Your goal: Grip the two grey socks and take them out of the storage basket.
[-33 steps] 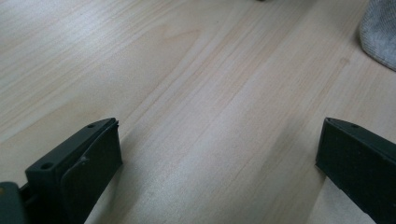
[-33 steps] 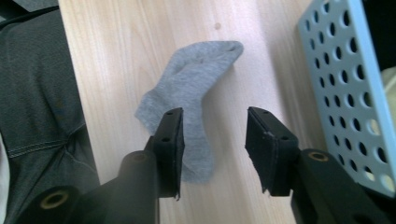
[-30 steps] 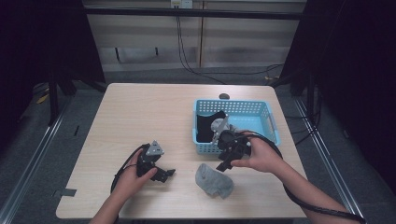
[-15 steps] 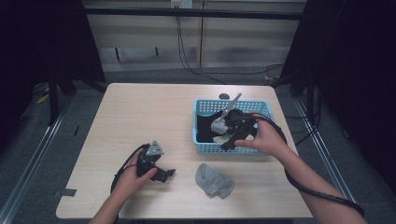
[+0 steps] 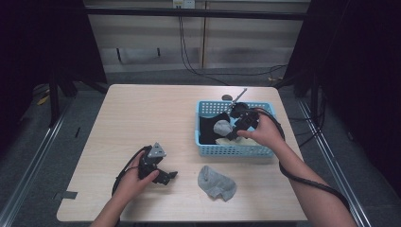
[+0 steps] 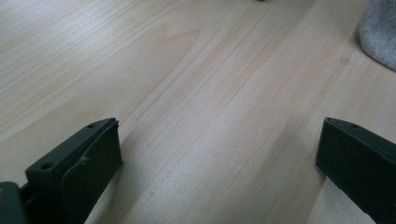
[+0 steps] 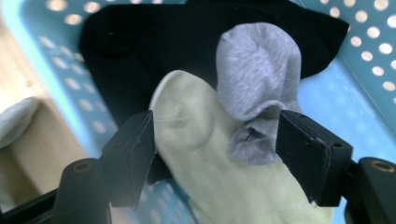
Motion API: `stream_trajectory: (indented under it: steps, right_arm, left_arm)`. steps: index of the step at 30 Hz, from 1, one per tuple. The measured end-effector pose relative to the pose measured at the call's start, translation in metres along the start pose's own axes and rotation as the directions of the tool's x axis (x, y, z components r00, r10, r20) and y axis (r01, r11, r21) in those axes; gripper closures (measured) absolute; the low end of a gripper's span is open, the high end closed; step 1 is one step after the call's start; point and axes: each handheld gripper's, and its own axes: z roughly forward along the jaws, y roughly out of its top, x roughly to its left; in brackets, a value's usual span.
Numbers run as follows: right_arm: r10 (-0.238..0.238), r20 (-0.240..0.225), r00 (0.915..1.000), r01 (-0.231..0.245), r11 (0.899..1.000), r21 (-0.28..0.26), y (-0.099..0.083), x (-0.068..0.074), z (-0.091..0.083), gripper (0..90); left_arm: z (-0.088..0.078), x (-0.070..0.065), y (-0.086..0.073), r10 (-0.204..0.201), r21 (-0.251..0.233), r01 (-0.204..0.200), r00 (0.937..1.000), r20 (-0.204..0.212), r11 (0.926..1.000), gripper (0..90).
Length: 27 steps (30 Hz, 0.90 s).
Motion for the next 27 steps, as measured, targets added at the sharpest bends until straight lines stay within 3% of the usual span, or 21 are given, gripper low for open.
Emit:
stream_trajectory:
  steps: [14, 27]
  right_arm:
    - [0.075, 0.048, 0.996, -0.077, 0.996, 0.043, 0.0, -0.026, 0.029, 29.5]
    - [0.089, 0.047, 0.995, -0.092, 0.994, 0.062, 0.005, -0.034, 0.046, 34.8]
  left_arm:
    - [0.0, 0.0, 0.0, 0.0, 0.0, 0.0, 1.0, 0.0, 1.0, 0.0]
    - [0.0, 0.0, 0.0, -0.001, -0.001, 0.001, 1.0, 0.0, 1.0, 0.0]
